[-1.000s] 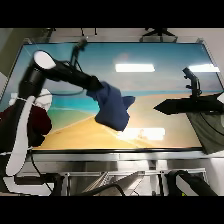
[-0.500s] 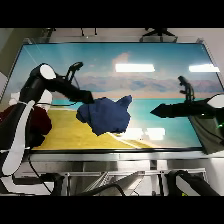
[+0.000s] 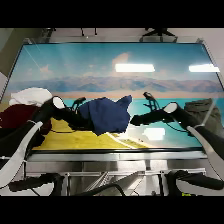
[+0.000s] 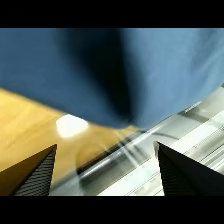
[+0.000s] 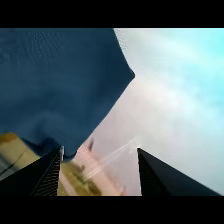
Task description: Fold the shirts.
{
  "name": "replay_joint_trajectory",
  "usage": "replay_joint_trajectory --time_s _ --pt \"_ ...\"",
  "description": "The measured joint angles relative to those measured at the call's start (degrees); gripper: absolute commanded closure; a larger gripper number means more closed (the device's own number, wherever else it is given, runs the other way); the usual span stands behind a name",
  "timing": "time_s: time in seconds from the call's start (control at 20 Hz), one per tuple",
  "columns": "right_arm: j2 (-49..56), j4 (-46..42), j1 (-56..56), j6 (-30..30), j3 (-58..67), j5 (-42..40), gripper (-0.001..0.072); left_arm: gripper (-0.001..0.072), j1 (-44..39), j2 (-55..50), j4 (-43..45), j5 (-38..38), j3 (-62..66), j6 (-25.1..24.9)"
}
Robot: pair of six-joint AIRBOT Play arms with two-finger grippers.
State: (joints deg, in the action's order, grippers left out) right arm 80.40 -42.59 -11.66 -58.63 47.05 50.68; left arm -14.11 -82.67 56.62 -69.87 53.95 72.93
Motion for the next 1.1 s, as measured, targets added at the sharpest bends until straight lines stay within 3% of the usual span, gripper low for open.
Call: replay_joint_trajectory --time_s 0.1,0.15,0.2,0.25,0.3,0.4,0.75,1.1 --pt "3.8 0.5 -1.9 0.2 1.8 -1.2 0.0191 0.0050 -2.2 -0.3 -3.0 4.8 -1.9 -1.2" --pt "5.4 1.7 -2.7 0.3 2.9 -1.6 0.0198 0.0145 -3.1 -0.8 -4.0 6.8 -2.1 -1.6" --pt "6.8 2.9 -3.4 0.7 3.9 -1.7 0.0218 0.0310 -3.8 -1.5 -4.7 7.7 -1.9 -2.0" --pt "7.9 3.8 -3.8 1.5 4.6 -1.8 0.0312 0.0419 -4.3 -2.3 -5.1 8.7 -1.3 -2.3" --pt "8.8 4.9 -4.1 2.5 5.2 -2.3 0.0452 0.0475 -4.6 -3.3 -5.6 9.5 -0.4 -2.5" --pt "9.8 6.5 -4.5 4.6 5.9 -2.6 0.0685 0.0686 -4.5 -5.4 -6.1 10.0 1.6 -2.7" --pt "4.0 10.8 -3.0 10.6 10.4 5.8 0.0686 0.0688 -1.0 -2.1 -6.8 2.5 9.6 -3.0" --pt "-25.1 9.2 -0.8 11.8 24.1 12.1 0.0686 0.0688 -3.1 17.0 -7.3 -7.5 31.7 1.3"
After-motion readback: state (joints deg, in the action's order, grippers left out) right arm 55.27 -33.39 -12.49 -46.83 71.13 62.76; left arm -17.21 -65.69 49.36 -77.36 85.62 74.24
